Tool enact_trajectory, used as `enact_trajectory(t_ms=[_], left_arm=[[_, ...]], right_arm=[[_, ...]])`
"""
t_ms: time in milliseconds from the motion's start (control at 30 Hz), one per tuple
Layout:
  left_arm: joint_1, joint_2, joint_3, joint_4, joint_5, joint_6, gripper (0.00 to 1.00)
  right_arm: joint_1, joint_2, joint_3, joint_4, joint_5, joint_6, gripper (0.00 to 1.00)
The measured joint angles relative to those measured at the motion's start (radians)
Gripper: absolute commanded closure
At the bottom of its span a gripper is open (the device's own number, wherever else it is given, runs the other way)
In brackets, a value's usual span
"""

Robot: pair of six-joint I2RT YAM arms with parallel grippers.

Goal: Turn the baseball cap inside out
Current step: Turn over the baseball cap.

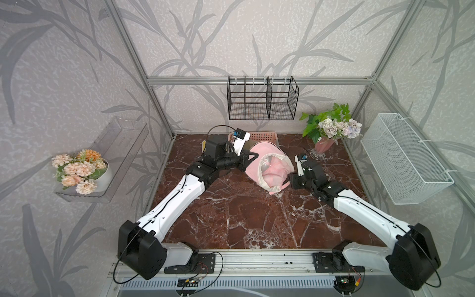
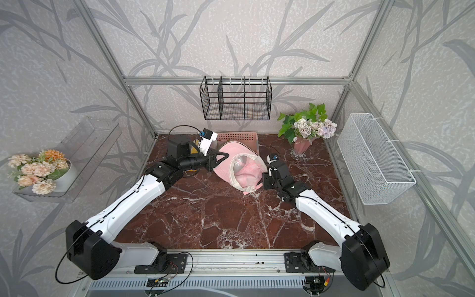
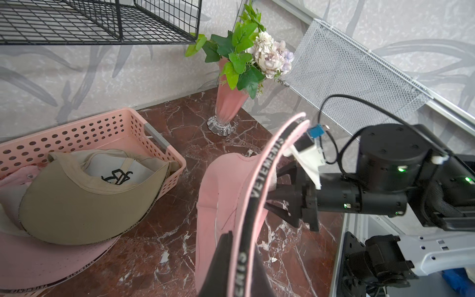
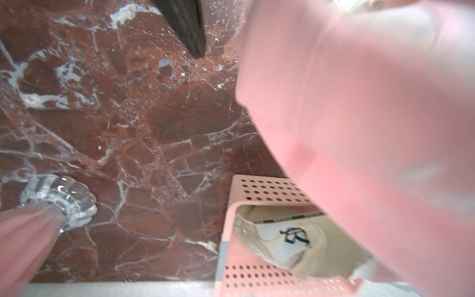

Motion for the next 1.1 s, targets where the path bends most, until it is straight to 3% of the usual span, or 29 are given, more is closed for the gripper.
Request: enact_trajectory(t_ms=[100, 300, 467, 767, 1100], left_arm=[[0.0, -0.006, -0.04, 0.05, -0.036, -0.108, 1.0], [-0.001, -0.03, -0.099, 0.075, -0.116, -0.302, 1.0], [-0.003, -0.034, -0.099, 0.081, -0.156, -0.412, 1.0], [-0.016, -0.034, -0.099, 0.085, -0.161, -0.483, 1.0], [-0.021, -0.034, -0.099, 0.093, -0.15, -0.505, 1.0]], right_arm=[[0.0, -0.122, -0.076, 0.075, -0.041, -0.066, 0.44], [0.012, -0.227, -0.136, 0.146, -0.098, -0.254, 0.42], [0.135, -0.277, -0.199, 0.205, -0.156, -0.458, 0.4], [0.323, -0.247, -0.269, 0.359, -0.075, -0.695, 0.41], [0.344, -0.142, -0.27, 0.476, 0.017, -0.785, 0.47]])
